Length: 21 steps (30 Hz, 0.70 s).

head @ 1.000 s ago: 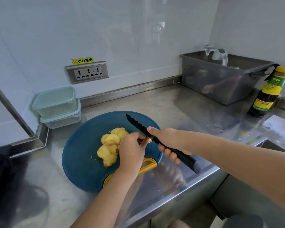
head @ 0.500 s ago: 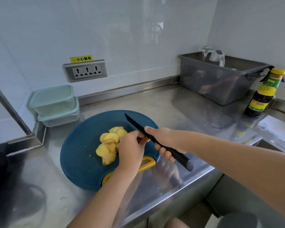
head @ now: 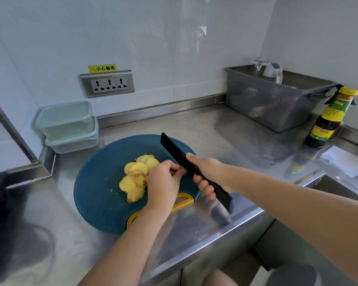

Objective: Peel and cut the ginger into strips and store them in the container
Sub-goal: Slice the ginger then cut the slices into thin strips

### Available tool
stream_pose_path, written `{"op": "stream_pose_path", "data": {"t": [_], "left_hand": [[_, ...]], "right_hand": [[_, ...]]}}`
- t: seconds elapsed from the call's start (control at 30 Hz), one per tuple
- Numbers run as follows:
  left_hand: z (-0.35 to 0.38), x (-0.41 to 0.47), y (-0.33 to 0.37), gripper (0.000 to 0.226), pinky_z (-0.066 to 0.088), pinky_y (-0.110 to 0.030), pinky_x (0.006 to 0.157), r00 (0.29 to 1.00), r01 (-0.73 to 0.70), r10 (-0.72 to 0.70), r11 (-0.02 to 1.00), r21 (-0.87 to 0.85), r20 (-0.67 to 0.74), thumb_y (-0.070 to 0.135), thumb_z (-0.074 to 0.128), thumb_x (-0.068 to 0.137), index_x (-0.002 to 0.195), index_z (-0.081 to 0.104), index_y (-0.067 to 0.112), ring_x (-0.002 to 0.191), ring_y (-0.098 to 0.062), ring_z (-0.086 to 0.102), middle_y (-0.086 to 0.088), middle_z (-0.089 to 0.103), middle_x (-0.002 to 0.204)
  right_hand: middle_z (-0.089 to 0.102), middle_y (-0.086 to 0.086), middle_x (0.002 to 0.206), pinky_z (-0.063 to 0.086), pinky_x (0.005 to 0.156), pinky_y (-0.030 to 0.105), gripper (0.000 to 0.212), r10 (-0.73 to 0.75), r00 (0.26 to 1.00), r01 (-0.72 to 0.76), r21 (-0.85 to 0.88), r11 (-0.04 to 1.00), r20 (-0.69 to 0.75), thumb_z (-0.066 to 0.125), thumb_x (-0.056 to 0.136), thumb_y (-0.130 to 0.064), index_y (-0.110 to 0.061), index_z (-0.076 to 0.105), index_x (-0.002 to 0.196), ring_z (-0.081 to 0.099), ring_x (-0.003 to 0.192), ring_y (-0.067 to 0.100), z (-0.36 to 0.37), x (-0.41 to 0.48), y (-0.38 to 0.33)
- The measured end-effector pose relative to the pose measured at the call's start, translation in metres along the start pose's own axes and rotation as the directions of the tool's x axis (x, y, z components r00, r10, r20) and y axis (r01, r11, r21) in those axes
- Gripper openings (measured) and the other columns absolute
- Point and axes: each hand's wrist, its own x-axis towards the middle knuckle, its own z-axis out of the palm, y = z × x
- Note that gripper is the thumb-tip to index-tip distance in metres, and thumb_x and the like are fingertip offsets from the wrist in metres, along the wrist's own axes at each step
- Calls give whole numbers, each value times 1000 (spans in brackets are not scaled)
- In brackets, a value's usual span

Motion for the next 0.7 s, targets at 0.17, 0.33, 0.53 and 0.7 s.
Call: {"op": "stream_pose_path", "data": {"t": [0.17, 0.33, 0.53, 0.7], "left_hand": [[-1, 1, 1, 7, 42, -8, 59, 1000, -3, 3, 1000, -9, 1, 18, 70, 84, 87, 71, 13, 69, -4, 59, 5, 67, 78], [-1, 1, 0, 9, 40, -8, 59, 1000, -4, 4, 1000, 3, 1, 19, 70, 84, 89, 72, 12, 69, -4, 58, 4, 69, 80], [-2, 0, 2, 14, 36, -4, 58, 1000, -13, 13, 999, 37, 1, 21, 69, 85, 95, 72, 12, 71, -2, 55, 3, 70, 86], [-1, 0, 2, 13, 37, -6, 56, 1000, -11, 11, 999, 53, 3, 22, 68, 85, 94, 72, 12, 70, -2, 55, 3, 70, 85]], "right_hand": [[35, -1, 46, 28, 36, 19, 64, -27, 998, 24, 43, 999, 51, 34, 93, -69, -17, 39, 56, 30, 34, 12, -10, 0, 3], [34, -2, 47, 28, 36, 20, 64, -65, 996, 66, -24, 998, 62, 33, 92, -71, -18, 39, 56, 29, 35, 12, -12, -7, 0], [34, -2, 48, 28, 36, 20, 65, -84, 995, 87, -43, 995, 54, 34, 91, -72, -18, 39, 55, 29, 37, 12, -19, -15, -4], [36, -2, 49, 30, 36, 19, 65, -79, 995, 85, -108, 990, 53, 35, 90, -73, -18, 40, 56, 30, 37, 12, -18, -15, -3]]}}
